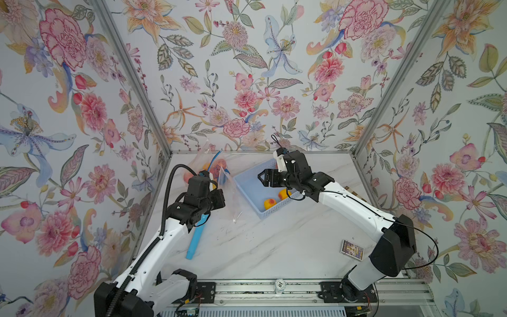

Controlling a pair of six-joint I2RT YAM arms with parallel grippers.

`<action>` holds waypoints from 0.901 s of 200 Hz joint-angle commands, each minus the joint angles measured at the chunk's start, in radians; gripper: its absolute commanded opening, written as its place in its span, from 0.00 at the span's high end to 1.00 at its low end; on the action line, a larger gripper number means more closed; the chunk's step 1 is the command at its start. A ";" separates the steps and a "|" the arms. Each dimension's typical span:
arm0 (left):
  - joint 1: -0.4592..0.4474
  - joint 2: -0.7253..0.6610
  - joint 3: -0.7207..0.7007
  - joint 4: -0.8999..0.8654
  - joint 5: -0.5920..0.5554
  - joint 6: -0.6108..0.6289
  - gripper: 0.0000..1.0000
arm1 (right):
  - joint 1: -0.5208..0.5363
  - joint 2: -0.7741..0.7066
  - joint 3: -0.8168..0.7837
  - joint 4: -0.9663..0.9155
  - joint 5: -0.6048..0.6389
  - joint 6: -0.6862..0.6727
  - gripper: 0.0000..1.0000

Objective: Place the peach in a zip-top bag and seal the zipper
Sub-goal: Open the zipper of the food storage bag at the center of the board, then pick up the peach from the basket.

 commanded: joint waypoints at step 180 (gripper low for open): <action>-0.008 0.471 0.377 -0.189 0.156 0.085 1.00 | -0.280 0.522 0.367 -0.129 0.206 -0.087 0.17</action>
